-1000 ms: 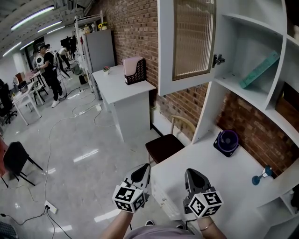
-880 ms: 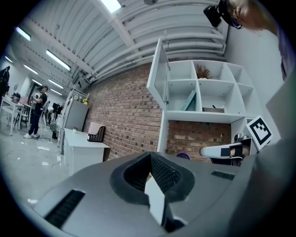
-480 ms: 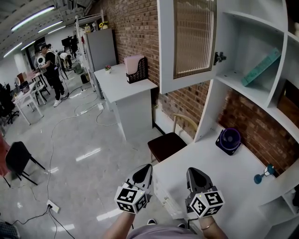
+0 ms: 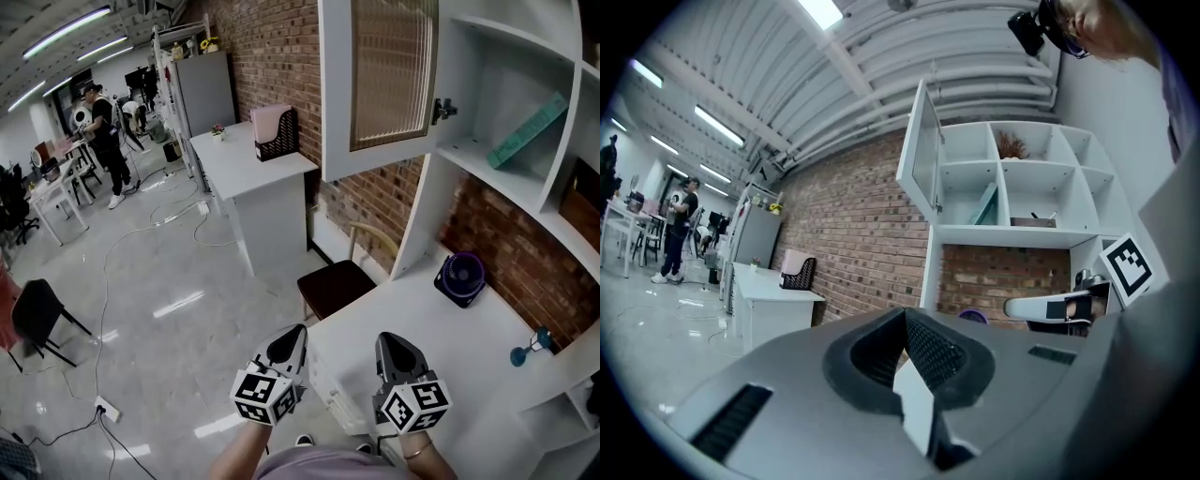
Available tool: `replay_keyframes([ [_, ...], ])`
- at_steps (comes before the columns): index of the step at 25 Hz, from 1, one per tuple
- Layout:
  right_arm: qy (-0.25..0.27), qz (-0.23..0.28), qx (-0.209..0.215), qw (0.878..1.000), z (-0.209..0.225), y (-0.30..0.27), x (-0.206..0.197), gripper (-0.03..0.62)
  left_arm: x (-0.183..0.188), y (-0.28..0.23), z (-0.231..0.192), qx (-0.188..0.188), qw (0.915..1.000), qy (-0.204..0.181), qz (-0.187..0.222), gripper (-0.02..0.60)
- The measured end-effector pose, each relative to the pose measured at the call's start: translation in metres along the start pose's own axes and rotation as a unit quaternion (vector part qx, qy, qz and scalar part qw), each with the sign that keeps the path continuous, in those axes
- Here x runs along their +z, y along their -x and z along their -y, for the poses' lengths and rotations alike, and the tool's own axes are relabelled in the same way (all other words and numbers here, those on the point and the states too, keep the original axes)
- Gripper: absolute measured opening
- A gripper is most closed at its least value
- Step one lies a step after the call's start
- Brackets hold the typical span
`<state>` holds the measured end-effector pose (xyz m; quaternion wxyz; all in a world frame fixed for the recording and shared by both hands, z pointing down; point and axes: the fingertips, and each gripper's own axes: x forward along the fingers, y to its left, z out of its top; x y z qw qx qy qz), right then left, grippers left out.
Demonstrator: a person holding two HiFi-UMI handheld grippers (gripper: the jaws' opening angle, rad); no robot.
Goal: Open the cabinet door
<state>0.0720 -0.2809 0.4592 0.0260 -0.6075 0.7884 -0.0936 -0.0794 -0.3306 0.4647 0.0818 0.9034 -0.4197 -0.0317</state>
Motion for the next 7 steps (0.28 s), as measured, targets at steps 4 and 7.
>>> replay_keyframes([
  [4,0.003,0.0,-0.001,1.0,-0.0012,0.0007,-0.0003,0.0,0.0,-0.0014,0.002,-0.003,1.0,0.001,0.0,0.002],
  [7,0.001,0.0,-0.002,1.0,-0.0004,0.0015,-0.0019,0.0,-0.0016,-0.003,0.0038,-0.004,1.0,0.006,0.0,0.002],
])
